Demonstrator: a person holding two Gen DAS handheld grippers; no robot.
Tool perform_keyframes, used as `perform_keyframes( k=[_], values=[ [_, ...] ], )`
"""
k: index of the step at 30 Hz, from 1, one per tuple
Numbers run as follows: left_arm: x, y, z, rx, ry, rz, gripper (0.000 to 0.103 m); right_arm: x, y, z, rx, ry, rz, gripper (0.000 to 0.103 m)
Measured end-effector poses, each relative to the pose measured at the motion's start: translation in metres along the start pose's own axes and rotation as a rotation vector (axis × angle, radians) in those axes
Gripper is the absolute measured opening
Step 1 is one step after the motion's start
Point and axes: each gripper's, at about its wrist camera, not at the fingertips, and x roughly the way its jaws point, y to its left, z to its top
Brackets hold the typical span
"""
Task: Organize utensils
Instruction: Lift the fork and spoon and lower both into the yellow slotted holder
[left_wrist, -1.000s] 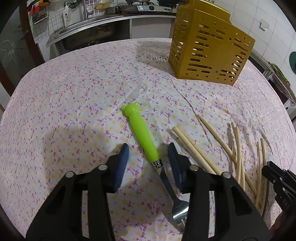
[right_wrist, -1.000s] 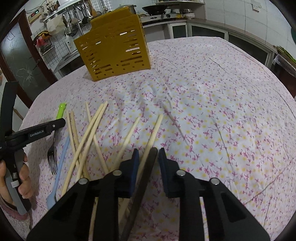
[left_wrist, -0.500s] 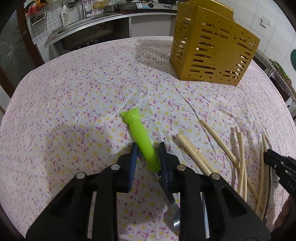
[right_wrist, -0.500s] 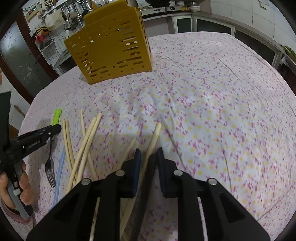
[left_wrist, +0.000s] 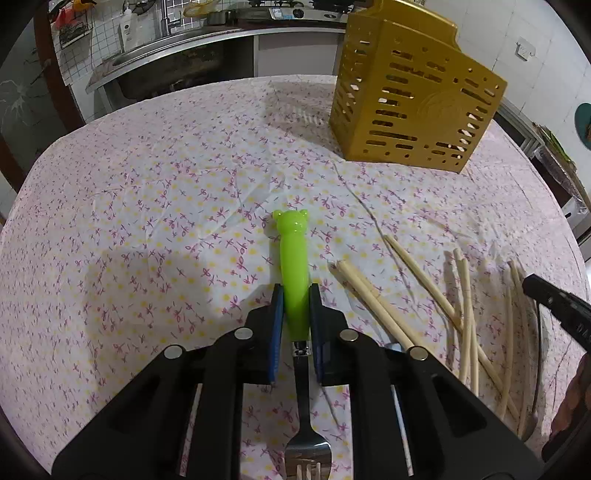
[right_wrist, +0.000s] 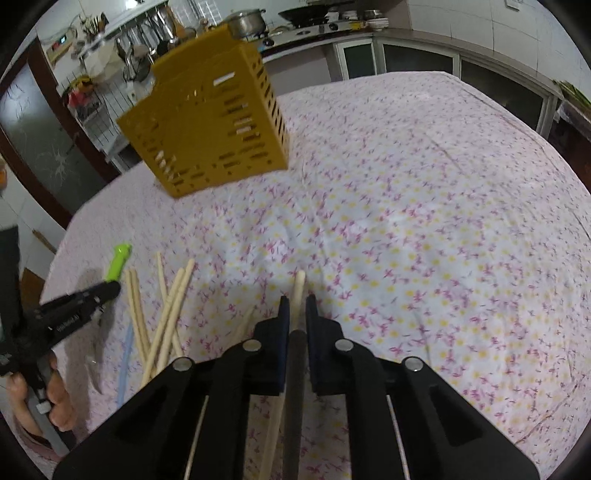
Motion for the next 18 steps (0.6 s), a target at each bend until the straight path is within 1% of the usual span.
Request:
perform_keyframes(
  k=[4,10,13,18],
  values=[
    [-0.011,-0.001,0.0,-0.008,-0.025,-0.019,0.012,-0.016,-0.003,0.003,0.007,-0.036,0.022,0.009],
    [-0.047,0.001,0.001,-0.017,-0.116,-0.066,0.012,-0.041,-0.001,0.008,0.004,-0.119,0.037,0.009],
    [-0.057,0.001,0.003,-0.021,-0.135,-0.087,0.012,-0.05,0.001,0.011,-0.01,-0.159,0.048,0.009],
    [-0.068,-0.002,0.003,-0.018,-0.156,-0.105,0.012,-0.06,0.004,0.016,-0.02,-0.2,0.052,0.009]
  ],
)
